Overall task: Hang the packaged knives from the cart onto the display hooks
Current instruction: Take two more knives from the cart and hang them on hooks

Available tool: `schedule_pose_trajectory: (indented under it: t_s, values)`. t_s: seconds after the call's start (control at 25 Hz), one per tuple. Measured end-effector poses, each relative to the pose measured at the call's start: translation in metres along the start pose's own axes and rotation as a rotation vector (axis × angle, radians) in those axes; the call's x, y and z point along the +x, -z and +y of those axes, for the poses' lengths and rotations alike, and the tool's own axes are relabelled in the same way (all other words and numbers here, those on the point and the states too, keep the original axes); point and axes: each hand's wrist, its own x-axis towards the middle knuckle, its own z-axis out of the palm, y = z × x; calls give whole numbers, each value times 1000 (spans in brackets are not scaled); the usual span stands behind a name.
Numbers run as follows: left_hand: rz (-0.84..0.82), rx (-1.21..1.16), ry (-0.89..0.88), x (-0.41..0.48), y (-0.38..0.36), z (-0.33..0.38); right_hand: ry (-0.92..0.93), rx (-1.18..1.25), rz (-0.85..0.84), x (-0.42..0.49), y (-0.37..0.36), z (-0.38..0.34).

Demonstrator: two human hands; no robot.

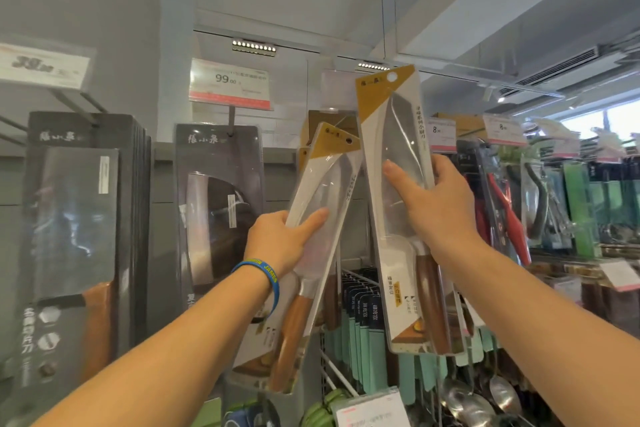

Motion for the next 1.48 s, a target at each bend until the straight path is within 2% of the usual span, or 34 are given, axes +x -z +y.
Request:
schedule_pose_trajectory:
  t_s: [0.44,0.64,0.92,1.28,1.48]
  values:
    - [-90,66,53,1,2,7,-18,24,-22,-12,3,3]
    - [8,-64,95,-11,-6,3,-4,45,-78,-2,12,10]
    - [67,-23,127,-19,-3,10,3,80,-173,15,19,20]
    - [220,28,176,-29,-7,19,-14,202,-263,14,27,37]
    - [172,74,178,-29,3,23,-30,215,-250,13,19,37]
